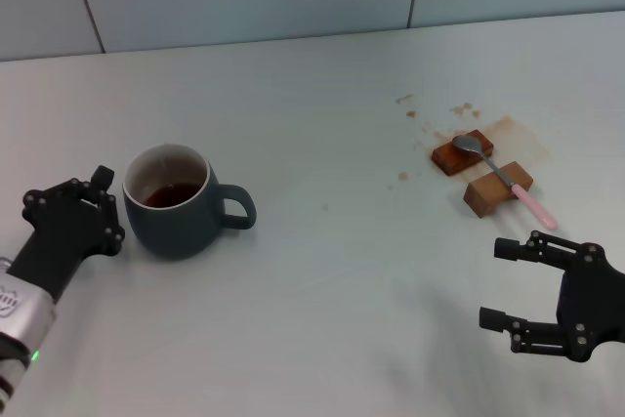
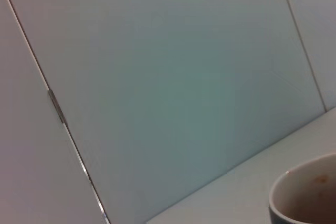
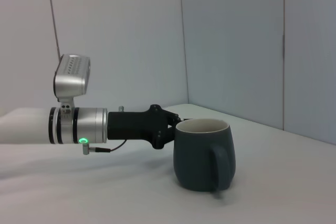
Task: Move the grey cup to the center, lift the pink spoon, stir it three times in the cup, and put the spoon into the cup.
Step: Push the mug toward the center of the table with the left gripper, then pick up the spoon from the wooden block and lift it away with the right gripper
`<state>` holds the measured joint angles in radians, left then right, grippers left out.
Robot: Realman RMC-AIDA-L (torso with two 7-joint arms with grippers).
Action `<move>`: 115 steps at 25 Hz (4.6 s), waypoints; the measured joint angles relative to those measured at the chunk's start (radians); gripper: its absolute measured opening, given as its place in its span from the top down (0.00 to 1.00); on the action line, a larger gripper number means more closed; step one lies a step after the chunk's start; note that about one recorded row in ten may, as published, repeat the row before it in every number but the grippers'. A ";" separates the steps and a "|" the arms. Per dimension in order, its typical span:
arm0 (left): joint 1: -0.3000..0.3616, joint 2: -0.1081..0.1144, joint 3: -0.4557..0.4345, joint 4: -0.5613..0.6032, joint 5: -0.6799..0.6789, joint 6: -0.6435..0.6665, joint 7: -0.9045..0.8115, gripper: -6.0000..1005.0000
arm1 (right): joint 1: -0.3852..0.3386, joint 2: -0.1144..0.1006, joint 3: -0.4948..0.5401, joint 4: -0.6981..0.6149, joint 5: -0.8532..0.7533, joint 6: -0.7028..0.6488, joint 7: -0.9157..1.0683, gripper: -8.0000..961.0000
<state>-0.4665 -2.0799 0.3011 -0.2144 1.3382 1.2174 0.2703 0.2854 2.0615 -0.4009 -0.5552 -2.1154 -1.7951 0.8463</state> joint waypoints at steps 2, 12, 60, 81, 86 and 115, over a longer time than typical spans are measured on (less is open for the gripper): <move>-0.009 0.000 -0.027 -0.031 0.004 -0.012 0.035 1.00 | 0.000 0.000 0.000 0.000 0.000 -0.001 0.000 0.15; -0.052 0.000 -0.089 -0.149 0.007 -0.040 0.059 1.00 | -0.004 0.000 0.007 0.000 0.000 -0.007 0.000 0.15; 0.065 0.035 0.022 0.499 0.662 0.506 -0.956 1.00 | -0.015 -0.007 0.069 0.000 0.010 -0.021 0.002 0.15; 0.075 0.021 0.106 0.557 0.667 0.425 -0.999 0.84 | -0.032 0.000 0.077 0.000 0.010 -0.030 0.005 0.15; 0.076 0.020 0.110 0.558 0.667 0.421 -0.999 0.63 | -0.032 0.000 0.087 0.000 0.009 -0.034 0.005 0.15; 0.083 0.015 0.098 0.558 0.656 0.418 -0.988 0.14 | -0.163 -0.015 0.714 0.380 0.005 -0.054 1.046 0.16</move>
<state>-0.3835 -2.0644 0.3987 0.3433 1.9938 1.6357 -0.7178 0.1222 2.0467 0.3133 -0.1757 -2.1102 -1.8489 1.8923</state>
